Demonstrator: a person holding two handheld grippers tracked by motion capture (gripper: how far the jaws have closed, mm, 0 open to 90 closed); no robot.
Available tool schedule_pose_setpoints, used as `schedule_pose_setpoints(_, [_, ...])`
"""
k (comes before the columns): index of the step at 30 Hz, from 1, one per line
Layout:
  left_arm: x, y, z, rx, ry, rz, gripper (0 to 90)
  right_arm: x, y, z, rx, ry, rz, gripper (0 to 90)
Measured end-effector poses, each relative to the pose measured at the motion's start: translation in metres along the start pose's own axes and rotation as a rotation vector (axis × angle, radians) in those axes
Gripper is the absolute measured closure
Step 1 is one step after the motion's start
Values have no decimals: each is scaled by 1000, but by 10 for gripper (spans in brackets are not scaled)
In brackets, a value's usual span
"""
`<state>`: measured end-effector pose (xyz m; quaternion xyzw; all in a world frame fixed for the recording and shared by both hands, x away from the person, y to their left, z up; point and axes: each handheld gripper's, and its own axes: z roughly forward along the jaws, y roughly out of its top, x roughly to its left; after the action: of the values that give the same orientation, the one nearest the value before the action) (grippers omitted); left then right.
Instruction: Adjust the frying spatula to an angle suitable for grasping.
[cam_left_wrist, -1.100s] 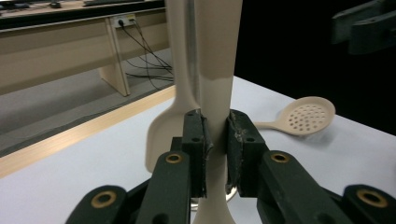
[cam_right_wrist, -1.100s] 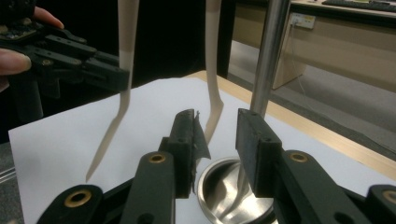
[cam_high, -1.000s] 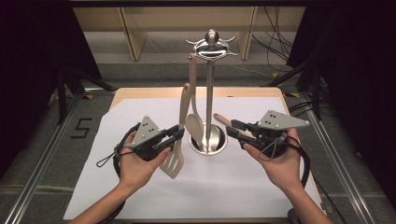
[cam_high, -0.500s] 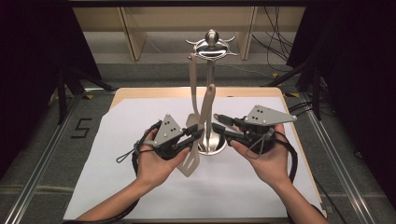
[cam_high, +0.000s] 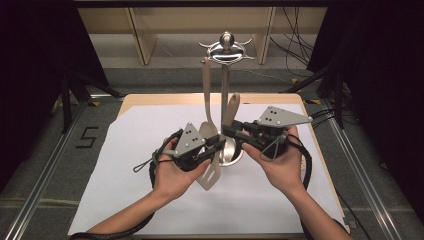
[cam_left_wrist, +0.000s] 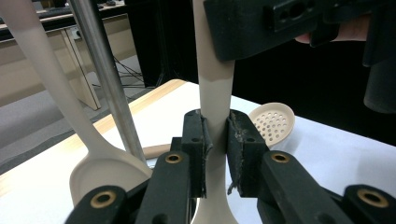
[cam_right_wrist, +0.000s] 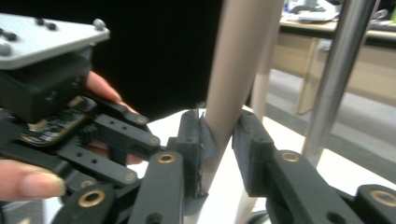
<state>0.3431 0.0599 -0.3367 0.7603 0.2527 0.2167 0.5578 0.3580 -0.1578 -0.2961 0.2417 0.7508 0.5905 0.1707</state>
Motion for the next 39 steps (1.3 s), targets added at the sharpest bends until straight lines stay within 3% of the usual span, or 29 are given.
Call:
schedule_pose_setpoints(2, [3, 0, 1, 1, -25, 15, 773, -1, 1, -1, 12, 49, 33, 765])
schedule_pose_setpoints(3, [5, 1, 2, -2, -46, 15, 771, -2, 1, 0, 4, 45, -3, 765])
schedule_pose_setpoints(4, [7, 1, 3, -1, -67, 23, 764, 0, 1, -1, 12, 46, 9, 767])
schedule_pose_setpoints(5, [9, 2, 3, -14, -92, 28, 750, -3, 2, -2, 4, 52, -26, 767])
schedule_pose_setpoints(8, [16, 8, 4, -42, -151, 57, 632, -6, 2, -4, 31, 88, -11, 768])
schedule_pose_setpoints(12, [27, 12, 5, -46, -258, 44, 599, -10, 2, -7, 50, 137, -29, 768])
schedule_pose_setpoints(14, [31, 12, 6, -36, -301, 27, 607, -13, 2, -7, 32, 151, -61, 767])
schedule_pose_setpoints(16, [33, 11, 8, -37, -356, 14, 623, -13, 2, -8, 22, 170, -60, 768])
schedule_pose_setpoints(20, [34, 10, 12, -28, -407, 8, 665, -14, 2, -10, 29, 211, -44, 767])
schedule_pose_setpoints(25, [34, 8, 14, -40, -432, -10, 747, -16, 1, -10, 8, 209, -71, 767])
schedule_pose_setpoints(30, [32, 9, 14, -50, -419, -10, 764, -18, 1, -12, -17, 214, -70, 766])
schedule_pose_setpoints(34, [30, 14, 13, -26, -354, 7, 768, -17, 0, -13, -29, 194, -45, 730])
schedule_pose_setpoints(38, [31, 18, 14, -20, -302, -19, 771, -18, 0, -18, -37, 147, -32, 677])
schedule_pose_setpoints(39, [32, 19, 14, -22, -291, -16, 771, -20, 0, -19, -58, 144, -55, 672])
